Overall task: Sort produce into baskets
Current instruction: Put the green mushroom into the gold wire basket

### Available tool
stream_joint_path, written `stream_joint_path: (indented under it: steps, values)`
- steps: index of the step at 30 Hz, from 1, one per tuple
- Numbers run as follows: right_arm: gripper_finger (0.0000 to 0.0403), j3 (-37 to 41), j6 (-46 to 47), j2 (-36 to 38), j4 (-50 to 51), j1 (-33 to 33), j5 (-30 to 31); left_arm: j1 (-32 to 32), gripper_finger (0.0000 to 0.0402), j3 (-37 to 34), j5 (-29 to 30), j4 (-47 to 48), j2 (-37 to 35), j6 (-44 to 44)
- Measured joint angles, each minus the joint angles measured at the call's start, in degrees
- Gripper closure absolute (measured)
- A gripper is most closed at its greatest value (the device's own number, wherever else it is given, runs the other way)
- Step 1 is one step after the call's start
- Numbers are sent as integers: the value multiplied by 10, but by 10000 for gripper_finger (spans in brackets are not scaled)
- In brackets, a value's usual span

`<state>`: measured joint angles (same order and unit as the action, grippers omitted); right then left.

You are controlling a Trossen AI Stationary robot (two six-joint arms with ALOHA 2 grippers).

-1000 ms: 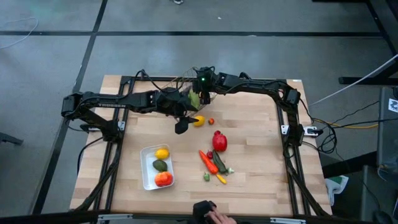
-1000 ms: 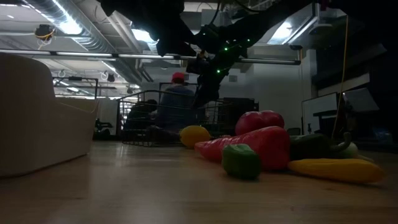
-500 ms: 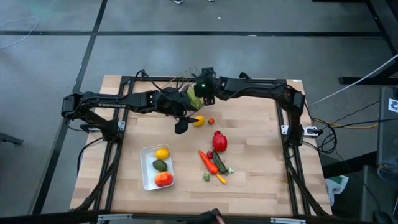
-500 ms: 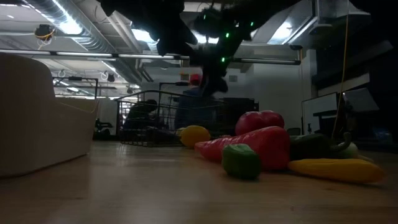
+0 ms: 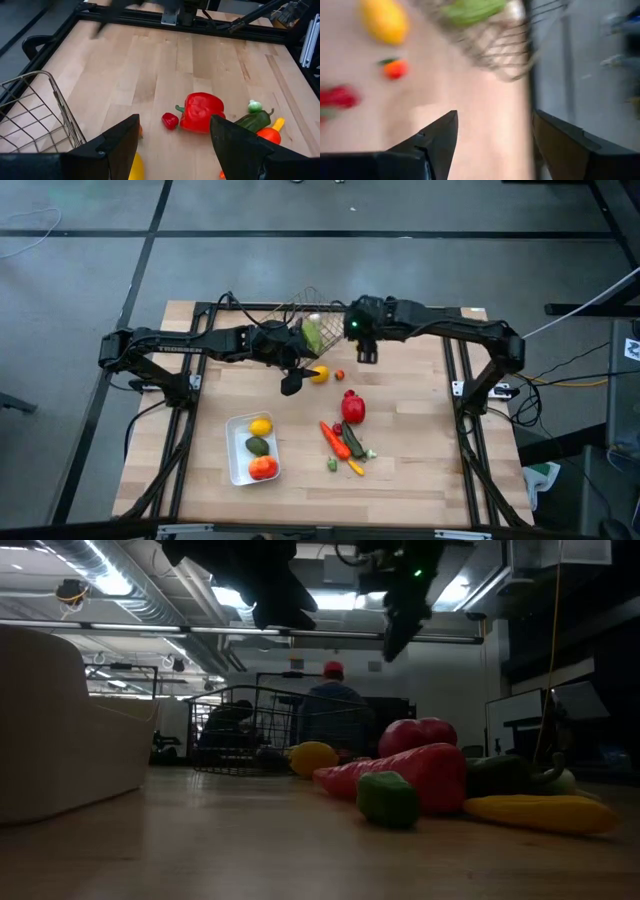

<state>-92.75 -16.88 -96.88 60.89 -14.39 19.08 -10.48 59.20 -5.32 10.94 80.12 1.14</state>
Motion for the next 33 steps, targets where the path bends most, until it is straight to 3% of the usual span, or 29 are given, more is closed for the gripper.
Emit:
stream_joint_path:
  steps: [8, 14, 25, 33]
  values:
    - [148, 3, 122, 13, 93, 47, -164, 0, 164, 0, 0, 1, 0, 0]
    - [148, 29, 240, 12, 97, 103, -238, 0, 164, 0, 0, 1, 0, -1]
    - [148, 75, 441, 12, 85, 228, -247, 0, 164, 0, 0, 2, 0, -1]
    - [148, 130, 452, 12, 28, 333, -201, 15, 164, 0, 0, 4, 0, -1]
